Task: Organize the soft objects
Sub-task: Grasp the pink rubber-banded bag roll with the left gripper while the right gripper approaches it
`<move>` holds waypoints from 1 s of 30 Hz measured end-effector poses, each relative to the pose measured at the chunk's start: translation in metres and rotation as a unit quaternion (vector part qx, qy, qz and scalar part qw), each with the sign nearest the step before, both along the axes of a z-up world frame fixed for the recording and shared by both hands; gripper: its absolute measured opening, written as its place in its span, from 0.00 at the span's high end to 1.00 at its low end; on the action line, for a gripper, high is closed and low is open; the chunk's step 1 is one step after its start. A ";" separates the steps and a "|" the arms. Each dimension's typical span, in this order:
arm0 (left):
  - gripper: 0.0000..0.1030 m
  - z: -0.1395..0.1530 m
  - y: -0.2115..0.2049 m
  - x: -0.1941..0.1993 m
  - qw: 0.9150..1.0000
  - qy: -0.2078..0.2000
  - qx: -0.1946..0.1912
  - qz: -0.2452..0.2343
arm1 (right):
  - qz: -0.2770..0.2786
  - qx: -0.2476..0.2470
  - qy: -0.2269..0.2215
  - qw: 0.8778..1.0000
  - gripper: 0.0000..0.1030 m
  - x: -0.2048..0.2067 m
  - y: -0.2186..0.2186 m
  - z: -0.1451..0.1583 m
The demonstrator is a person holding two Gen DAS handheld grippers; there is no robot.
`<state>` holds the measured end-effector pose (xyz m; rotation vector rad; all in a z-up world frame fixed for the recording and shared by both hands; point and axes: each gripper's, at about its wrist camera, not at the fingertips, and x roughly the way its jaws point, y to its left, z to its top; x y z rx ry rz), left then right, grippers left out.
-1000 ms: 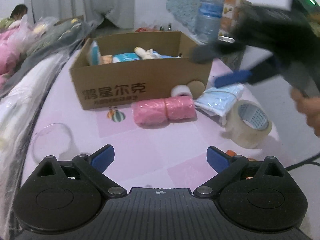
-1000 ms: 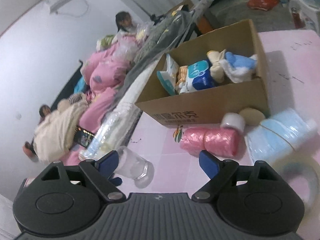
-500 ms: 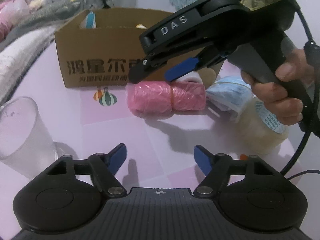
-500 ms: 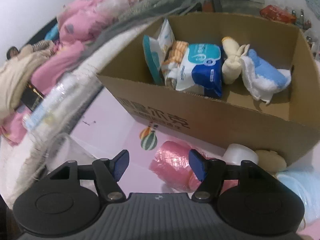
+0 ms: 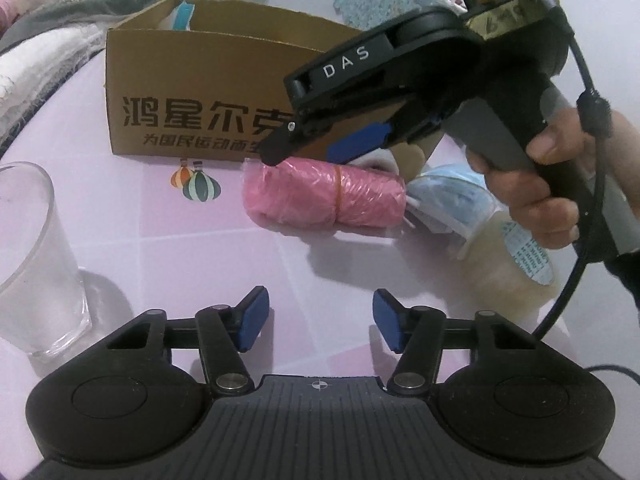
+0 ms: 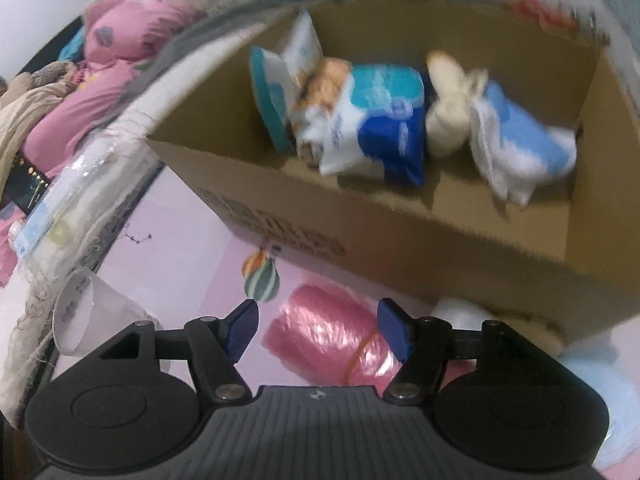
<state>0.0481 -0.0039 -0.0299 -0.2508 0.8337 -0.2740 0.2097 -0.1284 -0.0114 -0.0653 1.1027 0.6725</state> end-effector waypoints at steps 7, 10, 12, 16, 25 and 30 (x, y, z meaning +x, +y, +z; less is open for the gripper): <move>0.47 0.001 0.000 0.003 1.000 0.000 -0.026 -0.004 | -0.018 0.010 0.039 0.999 0.18 -0.001 -0.009 -0.001; 0.47 0.000 -0.001 0.002 0.999 0.004 -0.033 -0.011 | -0.038 0.027 0.076 0.996 0.16 -0.001 -0.018 -0.004; 0.47 -0.002 -0.001 0.002 0.999 0.011 -0.041 -0.015 | -0.053 0.046 0.103 0.992 0.16 -0.003 -0.026 -0.007; 0.45 -0.003 0.004 0.000 0.997 0.028 -0.069 -0.020 | -0.060 0.077 0.138 0.986 0.15 -0.013 -0.035 -0.011; 0.33 0.001 0.018 0.011 0.995 0.039 -0.086 -0.005 | -0.078 0.116 0.146 0.979 0.16 -0.018 -0.046 -0.009; 0.33 -0.005 0.012 0.027 0.995 0.050 -0.087 -0.002 | -0.085 0.130 0.161 0.975 0.14 -0.014 -0.045 -0.021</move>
